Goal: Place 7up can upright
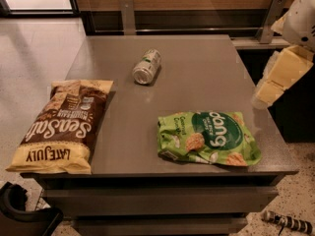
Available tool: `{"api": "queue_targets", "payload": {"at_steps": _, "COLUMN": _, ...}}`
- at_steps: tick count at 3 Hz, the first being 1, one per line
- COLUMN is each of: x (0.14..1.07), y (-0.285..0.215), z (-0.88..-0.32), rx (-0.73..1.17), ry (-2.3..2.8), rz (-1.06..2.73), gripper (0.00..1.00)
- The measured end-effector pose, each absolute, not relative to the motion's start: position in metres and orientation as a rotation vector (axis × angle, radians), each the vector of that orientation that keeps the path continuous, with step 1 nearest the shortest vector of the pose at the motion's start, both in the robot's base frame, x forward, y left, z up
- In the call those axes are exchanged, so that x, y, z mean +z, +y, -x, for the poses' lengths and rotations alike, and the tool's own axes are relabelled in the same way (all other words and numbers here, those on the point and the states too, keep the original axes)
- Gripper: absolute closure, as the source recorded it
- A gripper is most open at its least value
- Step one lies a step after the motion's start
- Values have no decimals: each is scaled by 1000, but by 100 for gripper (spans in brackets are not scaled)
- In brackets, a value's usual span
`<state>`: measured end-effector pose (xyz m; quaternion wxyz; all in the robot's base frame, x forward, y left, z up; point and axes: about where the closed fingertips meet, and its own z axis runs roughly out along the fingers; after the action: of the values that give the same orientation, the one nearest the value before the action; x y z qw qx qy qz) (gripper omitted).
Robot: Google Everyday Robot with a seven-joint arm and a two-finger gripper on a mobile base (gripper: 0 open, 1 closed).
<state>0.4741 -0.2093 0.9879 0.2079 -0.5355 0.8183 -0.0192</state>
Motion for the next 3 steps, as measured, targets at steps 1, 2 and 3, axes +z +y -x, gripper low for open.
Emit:
{"api": "queue_targets", "payload": {"at_steps": 1, "x": 984, "y": -187, "z": -514, "rx": 72, "ry": 2327, "rz": 1293, "gripper": 0}}
{"api": "queue_targets", "payload": {"at_steps": 2, "x": 982, "y": -165, "z": -555, "rx": 173, "ry": 2370, "rz": 1088, "gripper": 0}}
{"api": "queue_targets", "payload": {"at_steps": 3, "x": 976, "y": -144, "z": -586, "rx": 239, "ry": 2419, "rz": 892, "gripper": 0}}
